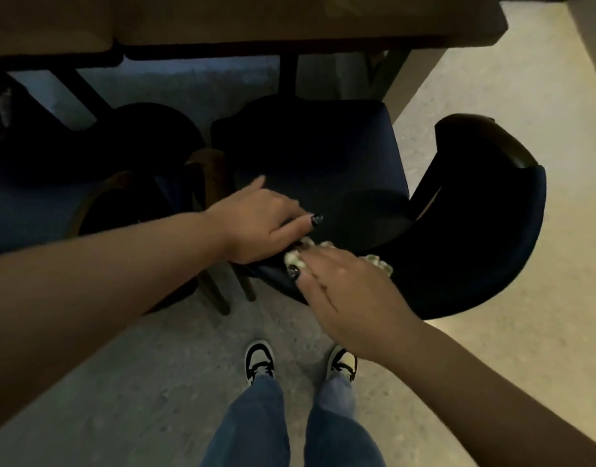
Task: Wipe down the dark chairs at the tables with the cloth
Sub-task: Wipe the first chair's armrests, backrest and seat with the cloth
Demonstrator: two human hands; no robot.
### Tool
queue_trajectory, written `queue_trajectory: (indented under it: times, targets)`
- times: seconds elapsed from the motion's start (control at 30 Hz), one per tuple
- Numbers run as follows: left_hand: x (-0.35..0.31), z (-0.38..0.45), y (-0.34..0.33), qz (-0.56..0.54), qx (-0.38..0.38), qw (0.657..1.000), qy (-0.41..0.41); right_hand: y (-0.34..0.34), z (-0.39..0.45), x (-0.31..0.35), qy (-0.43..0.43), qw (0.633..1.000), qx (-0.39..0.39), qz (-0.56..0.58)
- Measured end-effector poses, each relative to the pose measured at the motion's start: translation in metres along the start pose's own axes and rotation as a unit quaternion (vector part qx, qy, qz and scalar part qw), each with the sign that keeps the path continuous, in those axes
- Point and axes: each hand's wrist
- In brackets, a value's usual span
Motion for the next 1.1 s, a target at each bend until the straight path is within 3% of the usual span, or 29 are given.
queue_trajectory:
  times: [0.13, 0.6, 0.73, 0.83, 0.93, 1.1]
  targets:
    - [-0.001, 0.001, 0.006, -0.023, 0.028, 0.998, -0.048, 0.014, -0.008, -0.03, 0.036, 0.997, 0.024, -0.061]
    - [0.007, 0.007, 0.001, -0.077, -0.021, 0.997, 0.02, 0.096, 0.016, -0.172, 0.052, 0.981, 0.14, -0.127]
    - [0.01, 0.005, 0.0, -0.075, -0.033, 0.997, 0.018, 0.12, 0.054, -0.212, 0.107, 0.964, 0.172, -0.175]
    - [0.011, 0.004, -0.001, -0.077, -0.047, 0.996, 0.01, 0.136, 0.089, -0.23, 0.115, 0.943, 0.195, -0.246]
    - [0.012, 0.003, -0.001, -0.084, -0.048, 0.995, 0.013, 0.139, 0.125, -0.236, 0.095, 0.884, 0.215, -0.405]
    - [0.011, 0.004, -0.001, -0.092, -0.06, 0.994, 0.01, 0.119, 0.172, -0.236, 0.063, 0.805, 0.164, -0.567]
Point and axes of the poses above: each hand's wrist, its own z-axis towards the middle knuckle, its own y-axis out of the back of the hand, x = y × z, and after that the axes turned 11 degrees about -y, right-handed
